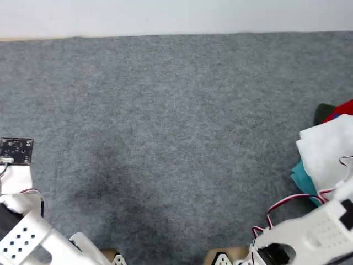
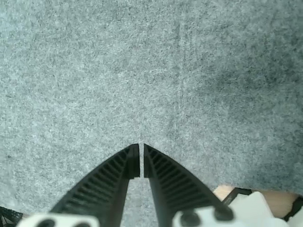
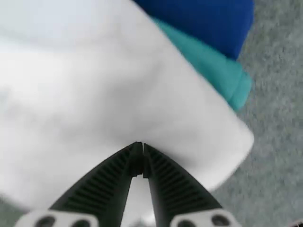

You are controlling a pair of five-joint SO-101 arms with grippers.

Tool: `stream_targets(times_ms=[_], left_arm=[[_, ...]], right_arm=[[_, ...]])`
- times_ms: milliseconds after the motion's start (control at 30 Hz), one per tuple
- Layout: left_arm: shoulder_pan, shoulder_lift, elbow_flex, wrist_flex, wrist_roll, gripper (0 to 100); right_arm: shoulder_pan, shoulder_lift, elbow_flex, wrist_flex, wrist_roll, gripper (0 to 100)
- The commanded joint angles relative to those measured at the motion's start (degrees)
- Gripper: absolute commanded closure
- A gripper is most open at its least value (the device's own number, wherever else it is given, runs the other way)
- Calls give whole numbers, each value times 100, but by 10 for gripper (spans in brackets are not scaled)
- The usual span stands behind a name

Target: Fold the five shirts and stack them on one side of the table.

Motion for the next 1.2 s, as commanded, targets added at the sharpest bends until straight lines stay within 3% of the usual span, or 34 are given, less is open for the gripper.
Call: stream_targets(times_ms=[0,267,700,967,1167], left_arm=[[35,-79,-418,-53,-44,970],[18,-79,-488,-79,-448,970],[18,-79,-497,-79,-809,970],[9,-79,-497,-79,-844,970],[0,-88,-664,-53,-844,970]], right_arm=[[-31,-760,-88,470,62,990],[189,-1033,-44,699,62,990],[514,400,-88,198,35,990],[-233,-611,-290,743,9,990],[-892,-910,-299,84,9,990]])
